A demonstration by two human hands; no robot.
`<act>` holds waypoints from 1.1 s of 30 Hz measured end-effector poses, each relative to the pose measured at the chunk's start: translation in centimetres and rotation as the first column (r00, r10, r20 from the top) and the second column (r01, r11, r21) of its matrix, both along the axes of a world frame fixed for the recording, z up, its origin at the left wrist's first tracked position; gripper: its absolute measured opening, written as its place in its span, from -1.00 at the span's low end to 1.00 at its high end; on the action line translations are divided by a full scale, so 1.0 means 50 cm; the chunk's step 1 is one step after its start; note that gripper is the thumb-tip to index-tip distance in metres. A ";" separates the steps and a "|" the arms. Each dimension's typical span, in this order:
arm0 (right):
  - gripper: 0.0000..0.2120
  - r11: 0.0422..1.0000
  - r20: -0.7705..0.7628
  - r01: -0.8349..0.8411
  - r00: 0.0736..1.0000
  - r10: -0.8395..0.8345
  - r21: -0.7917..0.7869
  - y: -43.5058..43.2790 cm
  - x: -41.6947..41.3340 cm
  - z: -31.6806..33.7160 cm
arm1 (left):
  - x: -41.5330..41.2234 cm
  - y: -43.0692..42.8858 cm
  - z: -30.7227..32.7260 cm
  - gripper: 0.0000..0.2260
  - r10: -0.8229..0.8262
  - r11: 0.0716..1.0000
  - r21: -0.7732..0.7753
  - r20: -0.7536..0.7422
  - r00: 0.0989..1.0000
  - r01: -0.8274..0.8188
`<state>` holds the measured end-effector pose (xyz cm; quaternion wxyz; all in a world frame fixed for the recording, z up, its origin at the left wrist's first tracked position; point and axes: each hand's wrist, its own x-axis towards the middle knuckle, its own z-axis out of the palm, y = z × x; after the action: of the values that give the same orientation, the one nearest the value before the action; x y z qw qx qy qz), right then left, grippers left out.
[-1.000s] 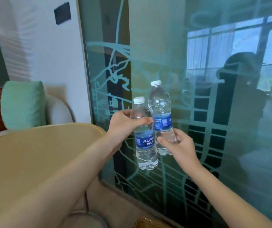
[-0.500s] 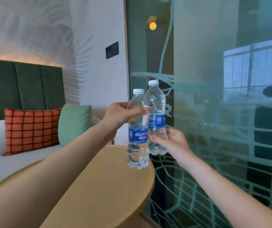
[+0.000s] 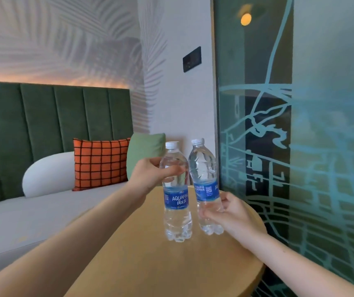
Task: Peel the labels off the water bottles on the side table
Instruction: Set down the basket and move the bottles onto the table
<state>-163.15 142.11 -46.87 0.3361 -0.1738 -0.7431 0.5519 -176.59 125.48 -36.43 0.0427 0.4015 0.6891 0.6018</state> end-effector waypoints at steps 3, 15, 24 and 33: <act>-0.40 0.999 0.053 -0.016 0.998 0.013 0.052 0.000 0.001 -0.004 | -0.003 -0.001 -0.011 -0.78 -0.008 1.000 0.014 0.008 1.000 0.008; -0.34 0.994 0.076 -0.012 0.997 0.004 0.112 -0.003 -0.006 -0.008 | 0.009 -0.005 -0.022 -0.48 0.058 0.998 -0.013 -0.027 0.998 -0.058; -0.66 0.948 -0.148 0.222 0.970 -0.192 0.229 0.041 0.175 0.013 | 0.239 0.014 0.032 -0.71 0.224 0.970 0.220 -0.643 0.732 -0.103; -0.82 0.800 -0.070 0.472 0.873 -0.483 0.370 0.132 0.502 -0.106 | 0.527 0.211 -0.123 -0.74 -0.073 0.974 0.104 -0.693 0.718 0.200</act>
<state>-138.07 148.70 -52.18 0.4808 -0.2952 -0.7714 0.2945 -150.26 136.02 -42.56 -0.2043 0.6469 0.5701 0.4634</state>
